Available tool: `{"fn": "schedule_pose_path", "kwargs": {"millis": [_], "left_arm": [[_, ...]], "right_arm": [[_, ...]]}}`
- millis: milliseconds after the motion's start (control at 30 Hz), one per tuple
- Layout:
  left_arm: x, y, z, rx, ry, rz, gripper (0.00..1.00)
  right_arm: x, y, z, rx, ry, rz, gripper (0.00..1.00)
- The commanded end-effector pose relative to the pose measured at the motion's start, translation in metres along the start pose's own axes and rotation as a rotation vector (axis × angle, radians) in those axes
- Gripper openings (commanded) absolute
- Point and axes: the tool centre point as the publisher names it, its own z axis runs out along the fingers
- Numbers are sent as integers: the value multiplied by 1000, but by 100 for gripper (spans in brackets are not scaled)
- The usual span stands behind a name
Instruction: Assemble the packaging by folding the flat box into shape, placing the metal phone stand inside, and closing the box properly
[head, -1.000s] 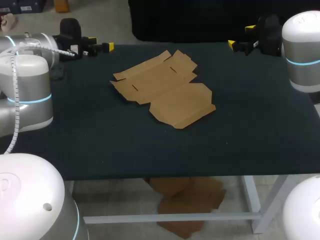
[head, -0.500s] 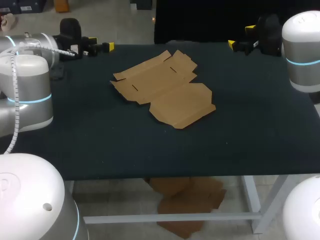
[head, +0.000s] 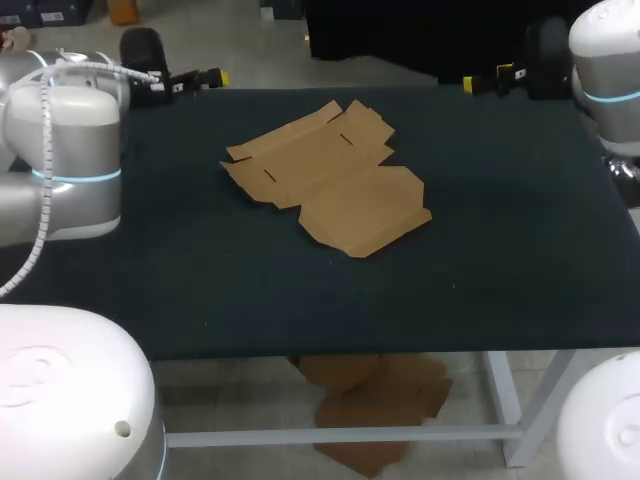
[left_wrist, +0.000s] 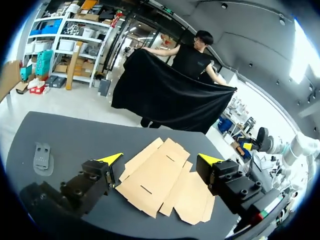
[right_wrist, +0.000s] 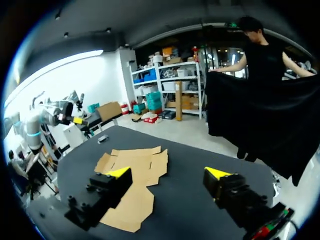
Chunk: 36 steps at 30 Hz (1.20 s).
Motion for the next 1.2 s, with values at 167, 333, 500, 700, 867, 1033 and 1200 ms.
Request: {"fn": "schedule_pose_path", "kwargs": {"millis": [167,333,500,700,867,1033,1200], "left_arm": [[11,15,-19,-389,-87,-156,100],[9,32,-30,-491,-96,-197,100],[6,44,-38,-499,-155,-284,100],[4,47,-40,-497,-170,-298,100],[4,47,-40,-497,-170,-298,100],[4,47,-40,-497,-170,-298,100],[11,42,-30,-491,-204,-344,100]], "right_arm": [[8,-19,-19,251,40,117,100],[12,-38,-25,337,29,204,100],[16,-57,-28,403,56,265,100],[16,-69,-31,412,73,289,100],[16,-69,-31,412,73,289,100],[16,-69,-31,412,73,289,100],[16,-69,-31,412,73,289,100]]}}
